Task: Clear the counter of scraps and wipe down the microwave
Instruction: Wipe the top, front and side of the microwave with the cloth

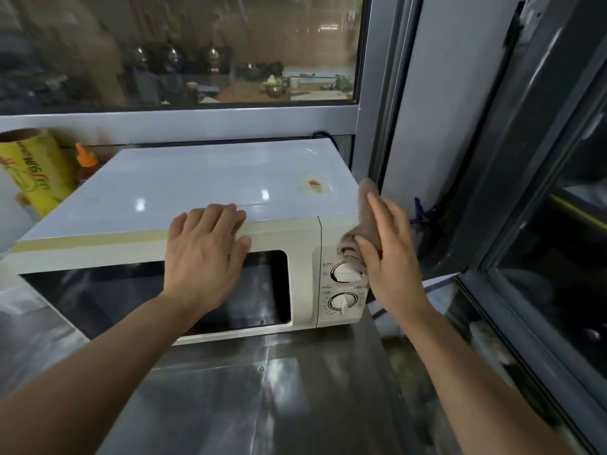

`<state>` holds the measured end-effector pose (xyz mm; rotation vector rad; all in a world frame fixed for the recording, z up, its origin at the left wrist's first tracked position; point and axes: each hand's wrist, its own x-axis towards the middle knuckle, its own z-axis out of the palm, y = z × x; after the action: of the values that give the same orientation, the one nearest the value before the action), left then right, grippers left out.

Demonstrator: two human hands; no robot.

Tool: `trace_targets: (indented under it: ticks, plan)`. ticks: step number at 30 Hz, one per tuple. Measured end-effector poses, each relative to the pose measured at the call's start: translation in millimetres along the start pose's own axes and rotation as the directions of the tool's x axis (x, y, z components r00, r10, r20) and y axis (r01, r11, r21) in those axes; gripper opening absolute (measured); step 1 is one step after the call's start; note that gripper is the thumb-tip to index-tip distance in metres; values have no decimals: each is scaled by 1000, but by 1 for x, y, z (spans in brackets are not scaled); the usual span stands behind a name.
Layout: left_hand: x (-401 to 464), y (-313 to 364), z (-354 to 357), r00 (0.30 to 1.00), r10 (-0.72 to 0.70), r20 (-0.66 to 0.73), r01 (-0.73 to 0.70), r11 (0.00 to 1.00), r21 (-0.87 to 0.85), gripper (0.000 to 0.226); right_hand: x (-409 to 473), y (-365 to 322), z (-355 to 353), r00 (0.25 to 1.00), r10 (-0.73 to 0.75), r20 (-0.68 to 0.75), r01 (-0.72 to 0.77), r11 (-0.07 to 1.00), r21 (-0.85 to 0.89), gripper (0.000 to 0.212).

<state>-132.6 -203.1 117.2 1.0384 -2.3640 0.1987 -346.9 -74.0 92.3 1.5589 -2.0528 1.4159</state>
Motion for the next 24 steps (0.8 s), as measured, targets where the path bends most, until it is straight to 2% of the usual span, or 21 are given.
trace_targets:
  ticks: [3, 5, 6, 10, 13, 17, 19, 21, 24]
  plan:
    - [-1, 1, 3, 1000, 6, -27, -5, 1000, 29, 40, -11, 6, 10, 992, 123, -43, -106, 956, 275, 60]
    - [-2, 1, 5, 999, 10, -51, -8, 999, 39, 39, -22, 12, 16, 977, 213, 4, -193, 879, 437, 57]
    - [-2, 1, 6, 998, 13, -60, -10, 999, 44, 39, -28, 14, 18, 969, 247, 31, -233, 859, 457, 54]
    - [-3, 2, 8, 996, 16, -86, -11, 998, 66, 39, -35, 23, 19, 945, 321, 58, -323, 893, 313, 50]
    - [-3, 2, 8, 996, 11, -85, -5, 998, 70, 39, -29, 12, 21, 951, 300, -75, -282, 941, 189, 57]
    - [-4, 4, 8, 996, 8, -89, -1, 997, 78, 41, -32, -26, 45, 912, 320, -257, -339, 940, -31, 72]
    - [-4, 3, 8, 996, 9, -86, -2, 997, 79, 41, -38, -32, 61, 906, 282, -315, -342, 926, -157, 81]
    - [-4, 3, 8, 996, 11, -84, -4, 997, 78, 41, -45, -29, 68, 921, 230, -315, -313, 918, -244, 84]
    - [-5, 3, 7, 996, 9, -89, -2, 997, 78, 41, -47, -22, 57, 924, 159, -347, -260, 927, -269, 78]
